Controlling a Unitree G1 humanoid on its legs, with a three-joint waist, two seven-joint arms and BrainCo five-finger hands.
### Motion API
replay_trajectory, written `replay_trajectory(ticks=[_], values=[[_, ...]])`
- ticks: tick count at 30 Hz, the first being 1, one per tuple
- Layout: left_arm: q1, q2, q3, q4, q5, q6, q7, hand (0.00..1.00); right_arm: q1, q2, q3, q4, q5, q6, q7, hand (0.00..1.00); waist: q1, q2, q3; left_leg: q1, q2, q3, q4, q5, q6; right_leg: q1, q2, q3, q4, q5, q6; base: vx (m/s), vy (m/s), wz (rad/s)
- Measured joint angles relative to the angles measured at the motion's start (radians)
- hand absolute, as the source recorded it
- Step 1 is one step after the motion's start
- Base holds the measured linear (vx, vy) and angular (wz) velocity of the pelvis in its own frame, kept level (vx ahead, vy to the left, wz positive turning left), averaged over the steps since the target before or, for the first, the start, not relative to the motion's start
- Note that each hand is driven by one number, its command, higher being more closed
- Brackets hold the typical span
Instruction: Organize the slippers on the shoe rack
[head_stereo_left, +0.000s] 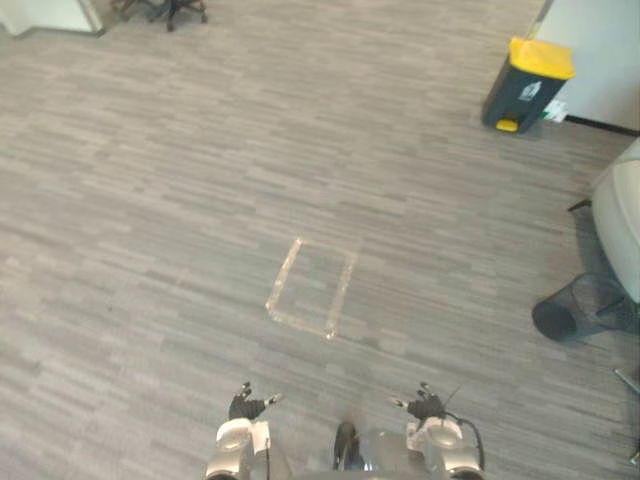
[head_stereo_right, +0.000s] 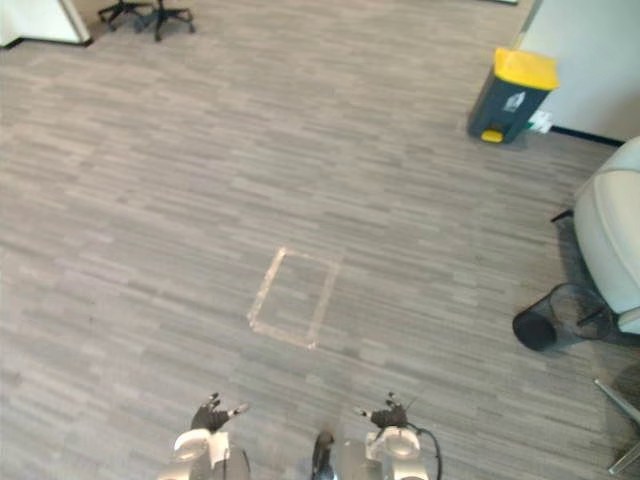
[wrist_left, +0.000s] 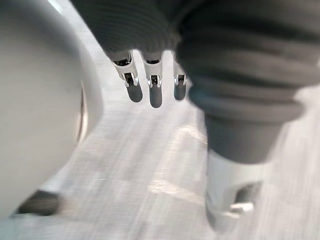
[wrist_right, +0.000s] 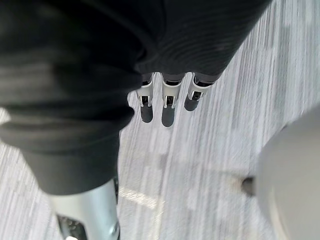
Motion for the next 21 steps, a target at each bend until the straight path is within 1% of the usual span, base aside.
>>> replay_trajectory(ticks=[1, 2, 3, 4, 5, 6, 7, 8, 9, 10, 11, 12, 13, 14, 15, 16, 17, 18, 19, 20, 21], values=[[-0.002, 0.001, 0.000, -0.001, -0.006, -0.002, 0.000, 0.00, -0.001, 0.003, -0.010, 0.001, -0.001, 0.001, 0.000, 0.00, 0.008, -0.004, 0.002, -0.013, -0.054, 0.001, -0.196, 0.013, -0.005, 0.042, -0.034, 0.030, -0.030, -0.014, 0.024, 0.57, 0.219, -0.76], [-0.004, 0.001, -0.001, 0.001, -0.007, -0.002, 0.000, 0.00, -0.001, 0.004, -0.018, 0.003, -0.001, 0.001, 0.000, 0.00, 0.010, -0.009, 0.000, -0.016, -0.084, -0.005, -0.295, 0.040, -0.009, 0.061, -0.054, 0.042, -0.043, -0.022, 0.040, 0.43, 0.205, -0.61], [-0.005, 0.001, -0.001, 0.003, -0.007, -0.003, 0.000, 0.00, 0.000, 0.004, -0.021, 0.005, -0.001, 0.001, 0.000, 0.00, 0.011, -0.010, -0.002, -0.015, -0.098, -0.008, -0.345, 0.058, -0.013, 0.072, -0.061, 0.048, -0.051, -0.026, 0.051, 0.32, 0.176, -0.39], [-0.006, -0.001, -0.003, 0.012, -0.008, -0.004, 0.000, 0.00, 0.004, -0.003, -0.021, 0.011, -0.002, 0.001, 0.000, 0.00, 0.012, -0.006, -0.008, -0.012, -0.133, -0.033, -0.478, 0.162, -0.002, 0.098, -0.076, 0.059, -0.076, -0.035, 0.071, 0.56, 0.331, -0.40], [-0.014, 0.009, -0.004, 0.030, -0.008, -0.006, 0.000, 0.00, -0.003, -0.010, -0.019, 0.050, -0.003, 0.002, 0.000, 0.00, 0.019, -0.025, -0.019, 0.012, -0.176, -0.031, -0.503, 0.226, 0.046, 0.127, -0.109, 0.083, -0.101, -0.040, 0.102, 0.69, 0.388, -0.20], [-0.031, 0.024, -0.012, 0.056, -0.008, -0.007, 0.002, 0.00, -0.009, -0.007, -0.018, 0.084, -0.003, 0.003, 0.001, 0.00, 0.011, -0.052, -0.035, 0.011, -0.206, -0.024, -0.497, 0.208, 0.076, 0.126, -0.144, 0.067, -0.107, 0.006, 0.147, 0.69, 0.386, -0.01], [-0.033, 0.029, -0.014, 0.063, -0.007, -0.007, 0.001, 0.00, -0.007, -0.006, -0.019, 0.093, -0.003, 0.004, 0.001, 0.00, 0.011, -0.055, -0.037, 0.003, -0.206, -0.025, -0.479, 0.196, 0.090, 0.126, -0.149, 0.067, -0.106, 0.026, 0.152, 0.54, 0.291, 0.20], [-0.038, 0.047, -0.020, 0.072, -0.006, -0.005, 0.000, 0.00, -0.009, -0.007, -0.025, 0.096, -0.004, 0.004, 0.001, 0.00, 0.011, -0.058, -0.039, -0.002, -0.208, -0.025, -0.437, 0.169, 0.110, 0.120, -0.157, 0.071, -0.068, 0.057, 0.167, 0.48, 0.276, 0.10], [-0.037, 0.051, -0.024, 0.090, -0.006, -0.001, 0.000, 0.00, -0.009, -0.008, -0.035, 0.095, -0.004, 0.002, 0.001, 0.00, 0.012, -0.061, -0.041, 0.032, -0.223, -0.024, -0.436, 0.141, 0.124, 0.083, -0.166, 0.083, 0.051, 0.074, 0.181, 0.46, 0.261, 0.06], [-0.037, 0.053, -0.026, 0.099, -0.006, 0.002, 0.000, 0.00, -0.009, -0.008, -0.040, 0.095, -0.004, 0.002, 0.001, 0.00, 0.011, -0.060, -0.041, 0.052, -0.229, -0.024, -0.445, 0.130, 0.123, 0.061, -0.172, 0.087, 0.113, 0.082, 0.181, 0.42, 0.232, 0.00], [-0.036, 0.059, -0.040, 0.119, -0.005, 0.005, 0.002, 0.00, -0.008, -0.010, -0.055, 0.095, -0.003, 0.002, 0.002, 0.00, 0.005, -0.053, -0.038, 0.120, -0.240, -0.028, -0.489, 0.092, 0.116, -0.022, -0.188, 0.097, 0.336, 0.115, 0.213, 0.41, 0.193, -0.09], [-0.037, 0.073, -0.053, 0.135, -0.006, 0.007, 0.001, 0.00, -0.015, -0.012, -0.056, 0.091, -0.003, -0.005, 0.005, 0.00, 0.003, -0.059, -0.033, 0.192, -0.261, -0.026, -0.533, 0.069, 0.111, -0.114, -0.210, 0.097, 0.556, 0.059, 0.205, 0.38, 0.163, -0.09], [-0.037, 0.076, -0.058, 0.140, -0.006, 0.008, 0.002, 0.00, -0.017, -0.014, -0.056, 0.089, -0.003, -0.006, 0.005, 0.00, -0.001, -0.060, -0.034, 0.213, -0.267, -0.026, -0.544, 0.067, 0.113, -0.135, -0.211, 0.094, 0.593, 0.040, 0.199, 0.35, 0.104, -0.02], [-0.034, 0.080, -0.069, 0.151, -0.006, 0.010, 0.001, 0.00, -0.022, -0.020, -0.055, 0.087, -0.003, -0.007, 0.006, 0.00, -0.012, -0.058, -0.033, 0.269, -0.276, -0.025, -0.583, 0.067, 0.113, -0.182, -0.214, 0.073, 0.663, -0.001, 0.179, 0.36, 0.071, 0.08], [-0.033, 0.078, -0.085, 0.151, -0.006, 0.011, 0.001, 0.00, -0.024, -0.028, -0.048, 0.078, -0.003, -0.010, 0.006, 0.00, -0.022, -0.039, -0.027, 0.354, -0.273, -0.019, -0.638, 0.068, 0.113, -0.251, -0.204, -0.005, 0.662, -0.047, 0.132, 0.36, 0.054, 0.06], [-0.036, 0.078, -0.087, 0.150, -0.006, 0.011, 0.001, 0.00, -0.025, -0.029, -0.046, 0.076, -0.003, -0.011, 0.006, 0.00, -0.023, -0.041, -0.027, 0.388, -0.271, -0.012, -0.663, 0.068, 0.113, -0.287, -0.199, -0.041, 0.617, -0.059, 0.117, 0.29, 0.024, 0.00], [-0.036, 0.078, -0.087, 0.150, -0.005, 0.011, 0.001, 0.00, -0.027, -0.028, -0.046, 0.076, -0.003, -0.012, 0.006, 0.00, -0.023, -0.042, -0.028, 0.400, -0.271, -0.006, -0.675, 0.067, 0.112, -0.304, -0.194, -0.055, 0.587, -0.060, 0.116, 0.20, -0.019, -0.05], [-0.037, 0.078, -0.090, 0.151, -0.005, 0.010, 0.001, 0.00, -0.030, -0.029, -0.045, 0.078, -0.003, -0.013, 0.006, 0.00, -0.026, -0.043, -0.029, 0.426, -0.267, 0.004, -0.712, 0.056, 0.092, -0.343, -0.173, -0.088, 0.445, -0.049, 0.117, 0.21, -0.047, -0.06], [-0.037, 0.080, -0.090, 0.153, -0.005, 0.010, -0.001, 0.00, -0.032, -0.028, -0.046, 0.080, -0.003, -0.012, 0.007, 0.00, -0.029, -0.054, -0.030, 0.448, -0.272, 0.015, -0.731, 0.045, 0.069, -0.360, -0.160, -0.118, 0.252, 0.018, 0.112, 0.21, -0.064, -0.08], [-0.036, 0.080, -0.090, 0.158, -0.004, 0.010, -0.001, 0.00, -0.031, -0.029, -0.046, 0.081, -0.004, -0.011, 0.007, 0.00, -0.030, -0.058, -0.031, 0.457, -0.275, 0.019, -0.737, 0.042, 0.064, -0.365, -0.157, -0.121, 0.207, 0.043, 0.109, 0.34, -0.133, -0.11], [-0.032, 0.080, -0.090, 0.181, -0.003, 0.014, -0.003, 0.00, -0.028, -0.037, -0.047, 0.090, -0.004, -0.008, 0.008, 0.00, -0.038, -0.062, -0.032, 0.486, -0.278, 0.020, -0.740, 0.026, 0.040, -0.355, -0.144, -0.119, 0.101, 0.189, 0.078, 0.46, -0.157, -0.22]])
